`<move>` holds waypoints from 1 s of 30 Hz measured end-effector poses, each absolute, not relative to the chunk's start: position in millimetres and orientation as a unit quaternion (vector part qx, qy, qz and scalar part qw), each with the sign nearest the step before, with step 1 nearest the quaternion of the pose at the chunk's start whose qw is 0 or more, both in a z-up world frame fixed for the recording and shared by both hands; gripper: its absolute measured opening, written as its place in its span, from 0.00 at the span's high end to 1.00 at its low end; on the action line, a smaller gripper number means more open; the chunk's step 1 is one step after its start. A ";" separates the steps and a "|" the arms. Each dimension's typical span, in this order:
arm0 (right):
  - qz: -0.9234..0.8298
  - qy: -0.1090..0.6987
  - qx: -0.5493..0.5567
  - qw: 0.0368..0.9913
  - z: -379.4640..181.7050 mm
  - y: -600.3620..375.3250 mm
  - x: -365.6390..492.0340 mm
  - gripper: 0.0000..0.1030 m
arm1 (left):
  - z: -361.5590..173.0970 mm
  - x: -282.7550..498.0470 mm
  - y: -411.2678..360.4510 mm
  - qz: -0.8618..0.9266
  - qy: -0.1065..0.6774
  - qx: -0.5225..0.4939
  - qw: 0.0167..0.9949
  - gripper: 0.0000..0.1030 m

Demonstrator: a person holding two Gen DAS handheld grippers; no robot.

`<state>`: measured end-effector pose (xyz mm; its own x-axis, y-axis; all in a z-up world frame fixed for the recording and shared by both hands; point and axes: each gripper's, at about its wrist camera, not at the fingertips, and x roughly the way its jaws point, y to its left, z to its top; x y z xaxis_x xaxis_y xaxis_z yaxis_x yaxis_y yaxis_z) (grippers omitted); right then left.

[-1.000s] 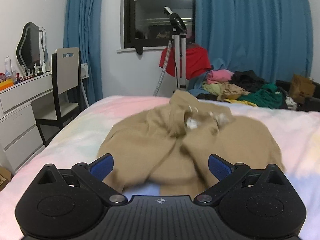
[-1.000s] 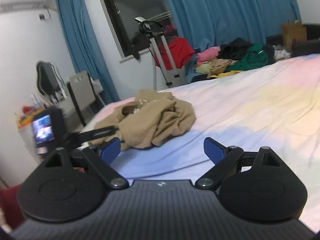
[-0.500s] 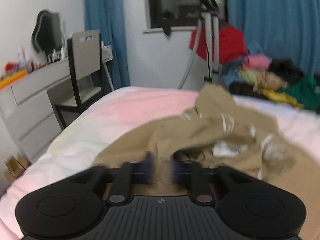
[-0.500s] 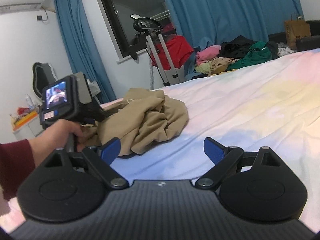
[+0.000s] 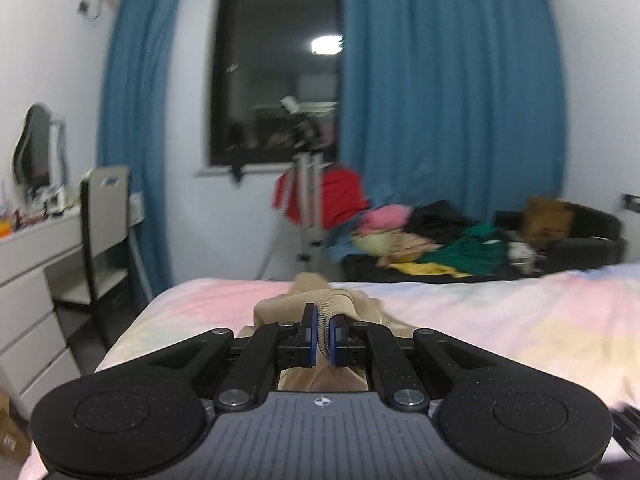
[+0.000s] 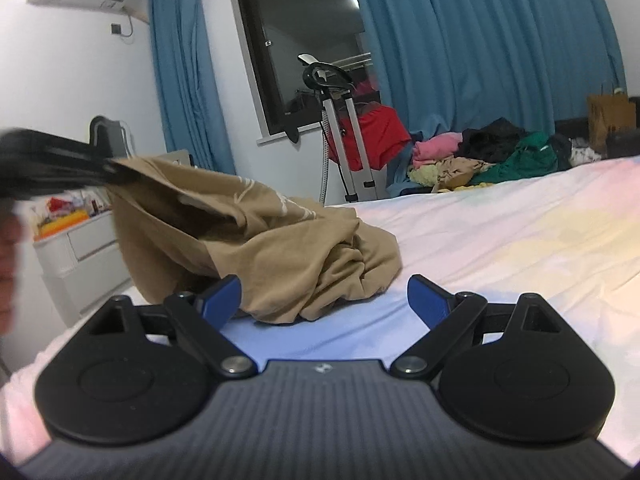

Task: Fold clothes
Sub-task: 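Reach the left gripper into the tan T-shirt and close on its fabric, then lift the tan T-shirt with the left gripper while the right gripper closes on it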

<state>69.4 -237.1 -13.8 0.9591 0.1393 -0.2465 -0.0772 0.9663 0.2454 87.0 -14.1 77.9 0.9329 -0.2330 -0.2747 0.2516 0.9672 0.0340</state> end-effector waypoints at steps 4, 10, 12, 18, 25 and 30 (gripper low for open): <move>0.058 0.152 0.100 0.982 -7.3 -224.4 57.9 0.11 | 76.1 21.6 -12.3 -0.159 0.108 0.028 0.981 0.95; 0.072 0.170 0.112 0.976 -1.9 -205.0 34.2 0.11 | 67.9 -26.9 15.7 -0.189 0.093 -0.037 0.977 0.95; 0.087 0.168 0.101 0.977 -3.1 -194.5 30.4 0.11 | 66.3 -32.1 29.1 -0.192 0.099 -0.064 0.974 0.95; 0.148 0.156 0.019 0.976 -16.4 -144.1 44.8 0.12 | 61.4 -30.2 64.3 -0.195 0.104 -0.122 0.967 0.95; 0.166 0.171 0.010 0.971 -52.8 -118.6 98.6 0.33 | 45.4 -17.5 81.8 -0.186 0.093 -0.137 0.968 0.94; 0.157 0.201 0.053 0.965 -65.9 -133.9 121.9 0.62 | 39.0 5.5 90.3 -0.177 0.093 -0.146 0.969 0.94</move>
<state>121.9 -133.9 -65.9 0.8694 0.3249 -0.3722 -0.2822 0.9449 0.1657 5.5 90.3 39.0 0.9199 -0.3707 -0.1283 0.3165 0.8947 -0.3152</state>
